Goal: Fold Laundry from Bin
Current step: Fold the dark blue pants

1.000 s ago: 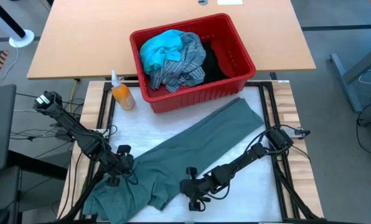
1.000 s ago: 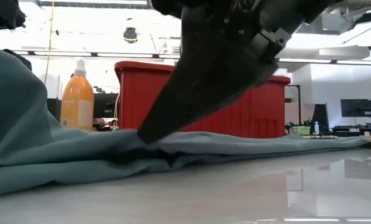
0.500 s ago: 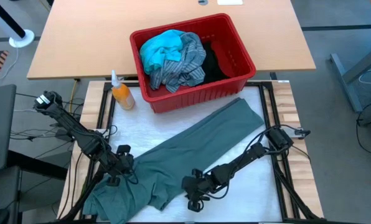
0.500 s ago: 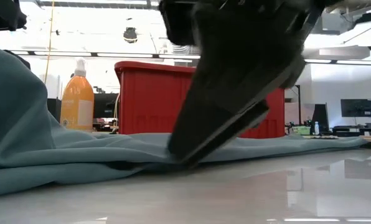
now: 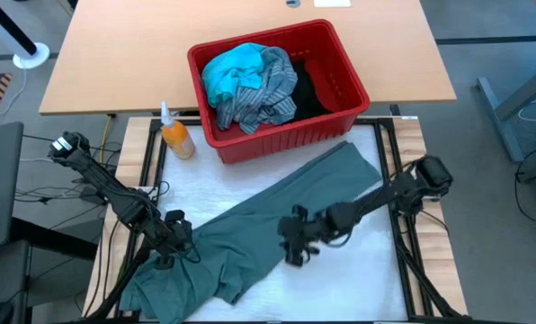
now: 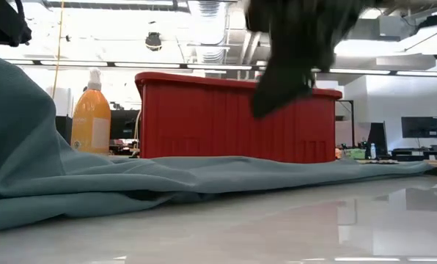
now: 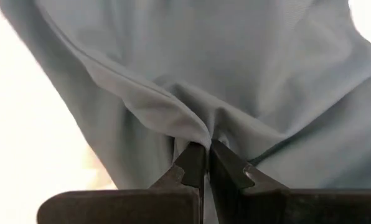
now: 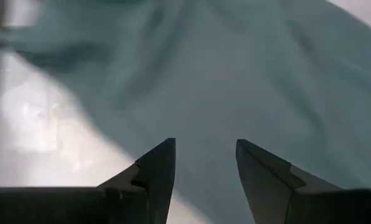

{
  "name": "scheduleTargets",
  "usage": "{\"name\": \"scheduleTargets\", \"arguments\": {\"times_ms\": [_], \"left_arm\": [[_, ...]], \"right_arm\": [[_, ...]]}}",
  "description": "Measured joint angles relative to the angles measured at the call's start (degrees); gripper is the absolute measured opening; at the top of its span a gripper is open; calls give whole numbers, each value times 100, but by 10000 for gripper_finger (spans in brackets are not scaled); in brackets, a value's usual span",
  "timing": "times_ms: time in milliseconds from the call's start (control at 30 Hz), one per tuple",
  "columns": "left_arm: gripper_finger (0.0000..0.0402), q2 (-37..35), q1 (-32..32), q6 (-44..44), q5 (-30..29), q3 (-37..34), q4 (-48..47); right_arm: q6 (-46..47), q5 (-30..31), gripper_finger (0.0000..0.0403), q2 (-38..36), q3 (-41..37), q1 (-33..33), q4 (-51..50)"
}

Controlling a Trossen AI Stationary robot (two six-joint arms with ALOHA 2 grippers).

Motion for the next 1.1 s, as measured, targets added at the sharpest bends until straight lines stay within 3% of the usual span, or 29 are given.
{"name": "scheduleTargets", "arguments": {"times_ms": [100,267,500,700,1100], "left_arm": [[0,0,-1,-308,1,0,13],[0,0,-1,-822,-2,1,20],[0,1,-1,-1414,-186,1,22],[0,0,-1,-1718,-411,2,35],[0,2,220,-1950,-669,2,37]], "right_arm": [[-485,3,198,-88,-553,-505,769],[-1728,-114,198,-37,-633,-1150,1145],[-3391,-1025,198,60,-630,-1868,1321],[-4015,-1812,198,487,-626,-2203,1555],[-4674,-1516,184,768,-630,-2214,1971]]}}
